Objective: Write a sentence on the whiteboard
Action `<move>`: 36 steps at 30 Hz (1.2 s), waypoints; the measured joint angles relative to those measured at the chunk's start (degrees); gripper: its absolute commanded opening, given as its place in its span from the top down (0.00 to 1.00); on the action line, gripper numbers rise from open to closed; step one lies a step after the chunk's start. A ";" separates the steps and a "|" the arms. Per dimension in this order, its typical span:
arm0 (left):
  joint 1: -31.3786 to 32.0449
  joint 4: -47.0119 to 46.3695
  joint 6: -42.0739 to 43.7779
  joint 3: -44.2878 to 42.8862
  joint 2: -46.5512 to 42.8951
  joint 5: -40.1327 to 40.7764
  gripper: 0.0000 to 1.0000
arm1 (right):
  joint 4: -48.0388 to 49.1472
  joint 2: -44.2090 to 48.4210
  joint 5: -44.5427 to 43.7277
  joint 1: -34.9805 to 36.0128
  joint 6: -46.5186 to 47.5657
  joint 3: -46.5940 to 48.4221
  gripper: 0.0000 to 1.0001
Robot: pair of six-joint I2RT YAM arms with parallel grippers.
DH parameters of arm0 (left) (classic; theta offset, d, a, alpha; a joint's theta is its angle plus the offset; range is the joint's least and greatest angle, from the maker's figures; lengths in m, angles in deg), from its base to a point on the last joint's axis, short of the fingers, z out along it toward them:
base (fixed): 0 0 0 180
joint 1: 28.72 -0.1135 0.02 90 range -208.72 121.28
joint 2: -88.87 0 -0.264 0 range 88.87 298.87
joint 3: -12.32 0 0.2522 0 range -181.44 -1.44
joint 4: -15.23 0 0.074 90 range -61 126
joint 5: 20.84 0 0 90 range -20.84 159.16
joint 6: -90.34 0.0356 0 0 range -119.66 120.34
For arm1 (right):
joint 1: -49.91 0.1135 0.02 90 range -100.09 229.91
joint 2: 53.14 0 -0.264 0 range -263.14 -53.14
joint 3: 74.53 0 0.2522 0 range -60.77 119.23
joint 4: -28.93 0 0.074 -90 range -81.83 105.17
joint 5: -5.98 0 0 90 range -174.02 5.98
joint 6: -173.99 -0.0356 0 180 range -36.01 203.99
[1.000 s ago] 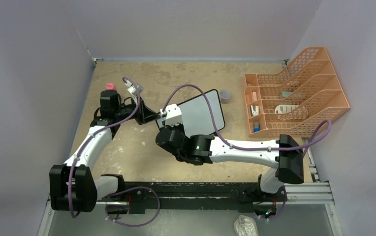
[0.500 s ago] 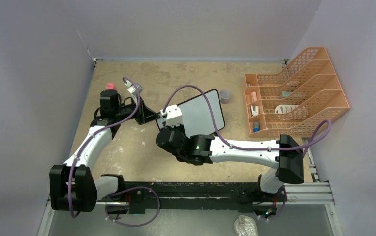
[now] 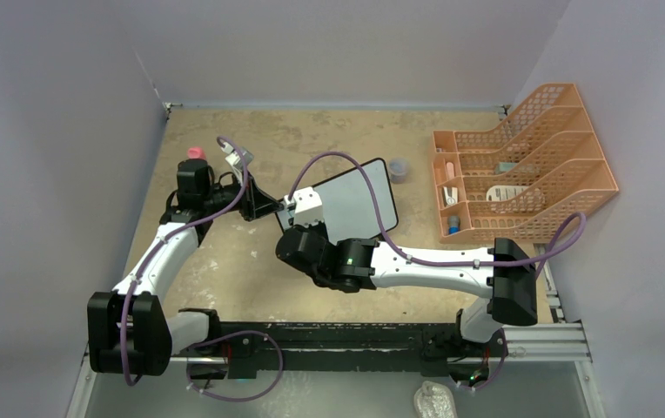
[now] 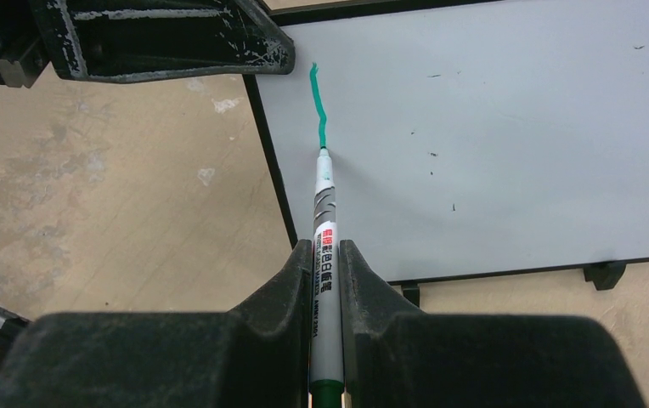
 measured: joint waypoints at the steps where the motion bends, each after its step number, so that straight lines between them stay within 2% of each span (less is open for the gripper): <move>1: 0.00 0.02 0.02 0.00 0.00 0.00 1.00 | -0.20 0.00 0.09 0.00 -0.09 0.00 1.00; 28: 0.02 0.11 0.02 -0.02 0.00 -0.02 1.00 | -1.07 0.17 0.15 0.13 -0.17 0.00 1.00; 36: 0.02 0.24 0.04 -0.11 0.00 -0.02 1.00 | 2.60 4.20 -0.09 0.11 3.54 0.00 1.00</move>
